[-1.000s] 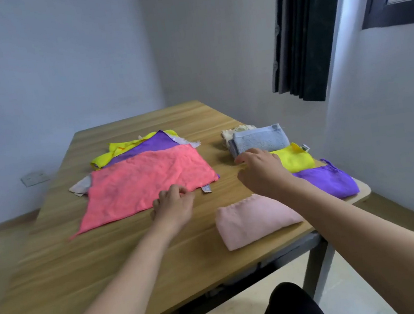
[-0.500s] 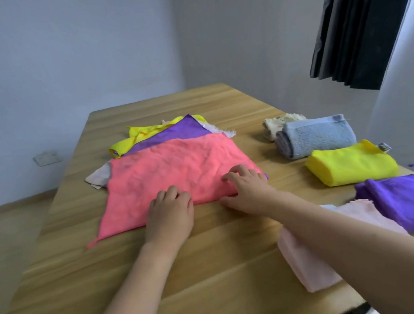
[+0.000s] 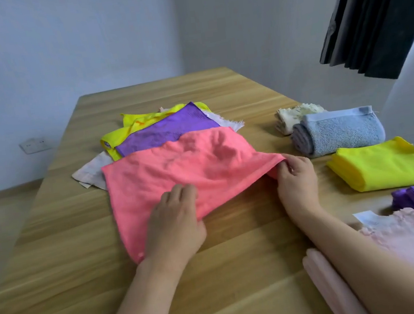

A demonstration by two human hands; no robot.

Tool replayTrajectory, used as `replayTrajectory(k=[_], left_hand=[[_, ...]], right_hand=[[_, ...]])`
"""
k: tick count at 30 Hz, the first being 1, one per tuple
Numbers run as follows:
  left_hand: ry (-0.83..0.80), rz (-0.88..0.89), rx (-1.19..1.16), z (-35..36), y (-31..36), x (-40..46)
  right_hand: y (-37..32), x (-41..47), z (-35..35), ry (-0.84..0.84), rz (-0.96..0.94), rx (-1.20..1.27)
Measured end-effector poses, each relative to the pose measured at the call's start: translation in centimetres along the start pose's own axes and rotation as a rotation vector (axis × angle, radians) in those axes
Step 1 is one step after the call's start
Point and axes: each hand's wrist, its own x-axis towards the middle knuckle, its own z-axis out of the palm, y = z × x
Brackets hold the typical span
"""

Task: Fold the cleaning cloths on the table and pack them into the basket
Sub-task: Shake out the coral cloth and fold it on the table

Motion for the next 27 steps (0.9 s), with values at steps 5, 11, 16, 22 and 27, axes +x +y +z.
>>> replayTrajectory(k=[5, 11, 16, 22, 27], left_hand=[[0.045, -0.389, -0.004, -2.3, -2.3, -1.2], [0.171, -0.343, -0.031, -8.4, -0.7, 1.0], [0.180, -0.177, -0.198, -16.2, 7.2, 3.8], [0.202, -0.154, -1.259, -28.7, 11.9, 4.4], [0.099, 0.036, -1.736, -37.4, 13.3, 0.8]], right_hand=[[-0.6, -0.4, 0.4, -0.103, 0.015, 0.026], [-7.7, 3.4, -3.6, -0.175, -0.018, -0.049], [-14.4, 7.8, -8.1, -0.248, -0.010, -0.263], [-21.7, 10.6, -17.0, -0.141, 0.091, 0.092], [-24.5, 9.5, -23.9, -0.395, 0.196, 0.230]])
